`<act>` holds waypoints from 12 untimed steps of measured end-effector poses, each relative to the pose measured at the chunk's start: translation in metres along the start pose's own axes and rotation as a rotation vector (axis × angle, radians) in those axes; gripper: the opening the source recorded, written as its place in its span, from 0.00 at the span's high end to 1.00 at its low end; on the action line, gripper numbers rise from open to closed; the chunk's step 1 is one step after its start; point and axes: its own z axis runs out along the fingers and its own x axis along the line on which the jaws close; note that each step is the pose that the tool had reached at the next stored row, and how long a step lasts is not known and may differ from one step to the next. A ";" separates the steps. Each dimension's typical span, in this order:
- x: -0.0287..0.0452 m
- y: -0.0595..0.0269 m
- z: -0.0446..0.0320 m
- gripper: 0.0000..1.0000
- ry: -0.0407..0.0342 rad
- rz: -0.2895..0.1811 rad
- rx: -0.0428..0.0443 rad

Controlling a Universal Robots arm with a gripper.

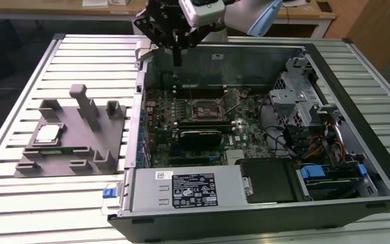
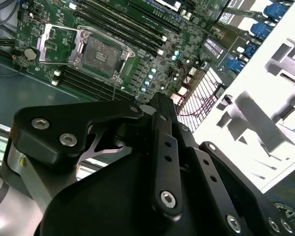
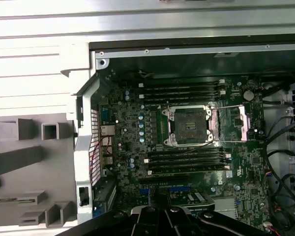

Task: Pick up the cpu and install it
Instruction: 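Reach for the cpu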

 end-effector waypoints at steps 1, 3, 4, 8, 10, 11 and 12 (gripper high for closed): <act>0.0008 -0.0001 0.0000 0.89 0.0000 0.000 0.0000; 0.0029 -0.0002 -0.0001 0.89 0.0000 0.000 0.0000; 0.0042 -0.0003 -0.0001 0.89 0.0000 0.000 0.0000; 0.0100 -0.0008 -0.0002 0.89 -0.0001 0.000 0.0000; 0.0133 -0.0010 -0.0003 0.89 -0.0001 0.000 0.0000; 0.0150 -0.0011 -0.0004 0.89 -0.0001 0.000 -0.0001; 0.0168 -0.0013 -0.0005 0.89 -0.0001 0.000 0.0000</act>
